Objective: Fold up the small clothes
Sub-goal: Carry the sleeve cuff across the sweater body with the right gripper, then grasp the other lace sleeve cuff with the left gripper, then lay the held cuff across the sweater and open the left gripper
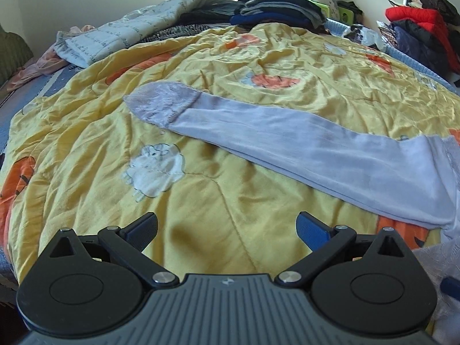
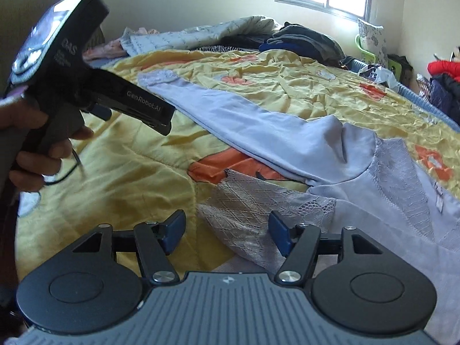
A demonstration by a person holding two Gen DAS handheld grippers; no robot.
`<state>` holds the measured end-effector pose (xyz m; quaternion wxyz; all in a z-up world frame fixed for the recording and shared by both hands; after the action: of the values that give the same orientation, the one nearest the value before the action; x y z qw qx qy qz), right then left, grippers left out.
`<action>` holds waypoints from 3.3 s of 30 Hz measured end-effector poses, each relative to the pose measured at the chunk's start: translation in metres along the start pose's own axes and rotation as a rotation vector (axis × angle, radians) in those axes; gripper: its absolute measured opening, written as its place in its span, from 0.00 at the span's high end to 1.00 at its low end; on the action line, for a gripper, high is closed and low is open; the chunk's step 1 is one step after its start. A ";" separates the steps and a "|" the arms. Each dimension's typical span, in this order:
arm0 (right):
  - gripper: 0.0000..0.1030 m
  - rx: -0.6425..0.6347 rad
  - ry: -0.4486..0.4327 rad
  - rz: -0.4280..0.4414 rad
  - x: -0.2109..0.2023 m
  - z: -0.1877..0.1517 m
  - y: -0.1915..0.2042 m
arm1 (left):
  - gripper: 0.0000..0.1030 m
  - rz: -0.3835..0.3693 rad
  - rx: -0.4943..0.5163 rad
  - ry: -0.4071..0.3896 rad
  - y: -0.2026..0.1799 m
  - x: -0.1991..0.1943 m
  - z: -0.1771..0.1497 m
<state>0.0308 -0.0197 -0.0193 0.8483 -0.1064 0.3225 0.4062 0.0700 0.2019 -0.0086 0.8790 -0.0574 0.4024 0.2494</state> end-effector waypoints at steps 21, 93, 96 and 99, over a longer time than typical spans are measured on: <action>0.30 0.228 -0.158 -0.013 -0.040 -0.002 -0.005 | 0.01 -0.528 -0.573 0.053 0.103 0.093 0.059; 0.25 0.961 -0.511 -0.479 -0.231 -0.202 -0.155 | 0.95 -0.682 0.893 -0.402 -0.331 -0.166 -0.124; 0.25 0.965 -0.518 -0.498 -0.237 -0.205 -0.152 | 0.94 -0.680 0.941 -0.412 -0.335 -0.172 -0.135; 0.25 0.961 -0.525 -0.527 -0.243 -0.208 -0.152 | 0.72 -0.703 0.984 -0.432 -0.334 -0.181 -0.146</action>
<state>-0.0619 -0.3611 -0.0375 0.9246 0.3160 0.2127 0.0041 0.0326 -0.2031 -0.0066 0.8932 0.2757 0.2408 -0.2613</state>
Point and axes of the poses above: each gripper's, at about its wrist camera, not at the fingertips, and x roughly the way its jaws point, y to its left, z to its top, the point moved 1 cm from there along x, roughly the way its jaws point, and after that the axes turned 6 degrees about z, right-handed, at the moved point
